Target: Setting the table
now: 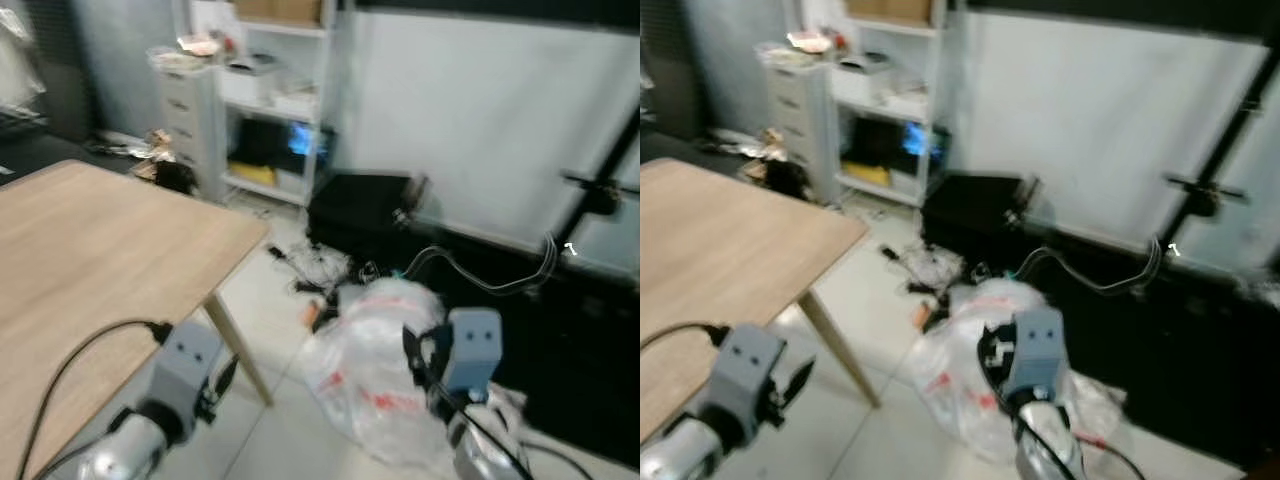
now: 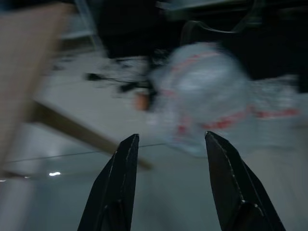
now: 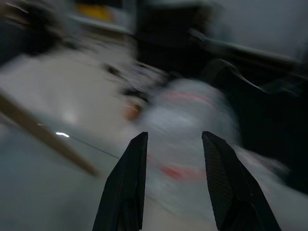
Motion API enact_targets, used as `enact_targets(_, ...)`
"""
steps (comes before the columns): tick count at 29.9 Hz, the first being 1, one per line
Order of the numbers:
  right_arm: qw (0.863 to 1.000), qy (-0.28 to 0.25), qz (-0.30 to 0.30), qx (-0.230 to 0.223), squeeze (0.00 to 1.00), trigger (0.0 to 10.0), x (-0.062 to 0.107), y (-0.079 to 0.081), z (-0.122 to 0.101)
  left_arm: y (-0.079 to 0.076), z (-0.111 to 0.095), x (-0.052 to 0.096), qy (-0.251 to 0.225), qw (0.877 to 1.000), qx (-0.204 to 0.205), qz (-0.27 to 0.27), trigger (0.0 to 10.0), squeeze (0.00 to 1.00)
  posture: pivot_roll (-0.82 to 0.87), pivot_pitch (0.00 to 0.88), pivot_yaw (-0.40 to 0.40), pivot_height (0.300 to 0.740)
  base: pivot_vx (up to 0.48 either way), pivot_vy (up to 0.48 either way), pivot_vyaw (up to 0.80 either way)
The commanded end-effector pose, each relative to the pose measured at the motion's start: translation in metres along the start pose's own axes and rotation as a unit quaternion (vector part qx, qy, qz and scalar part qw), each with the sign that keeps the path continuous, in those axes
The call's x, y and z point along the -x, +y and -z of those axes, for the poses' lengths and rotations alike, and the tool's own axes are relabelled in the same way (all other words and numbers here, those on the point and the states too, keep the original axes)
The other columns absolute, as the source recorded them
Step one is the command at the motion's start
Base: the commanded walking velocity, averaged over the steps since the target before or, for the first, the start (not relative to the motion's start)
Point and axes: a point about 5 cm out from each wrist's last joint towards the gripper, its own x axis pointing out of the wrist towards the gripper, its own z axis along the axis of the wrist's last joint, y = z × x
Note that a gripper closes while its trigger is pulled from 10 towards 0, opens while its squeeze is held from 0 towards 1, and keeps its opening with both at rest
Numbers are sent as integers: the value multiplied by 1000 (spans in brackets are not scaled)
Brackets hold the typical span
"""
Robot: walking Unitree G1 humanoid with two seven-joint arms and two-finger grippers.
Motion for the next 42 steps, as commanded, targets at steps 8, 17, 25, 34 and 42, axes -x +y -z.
enact_targets(8, 981, 190, 29, 36, 0, 10000, 38, -31, 110, -7, 124, 23, 203, 973, 110, -15, 10000, 0, 26, 109, 45, 740, 0, 0, -788)
enact_targets(17, 948, 318, 27, 4, 0, 10000, 75, -37, 170, -14, 190, 67, 323, 930, 161, -61, 10000, 0, 31, 115, 36, 740, 0, 0, -783)
enact_targets(25, 935, 350, 52, -9, 0, 10000, 88, -44, 187, -13, 200, 72, 322, 933, 148, -58, 10000, 0, 33, 120, 39, 740, 0, 0, -781)
enact_targets(34, 934, 349, 70, -27, 0, 10000, 98, -43, 195, -12, 183, 47, 268, 959, 89, -9, 10000, 0, 20, 121, 82, 740, 0, 0, -781)
enact_targets(42, 938, 339, 70, -26, 0, 10000, 96, -39, 195, -11, 177, 39, 245, 966, 76, 5, 10000, 0, 15, 116, 96, 740, 0, 0, -781)
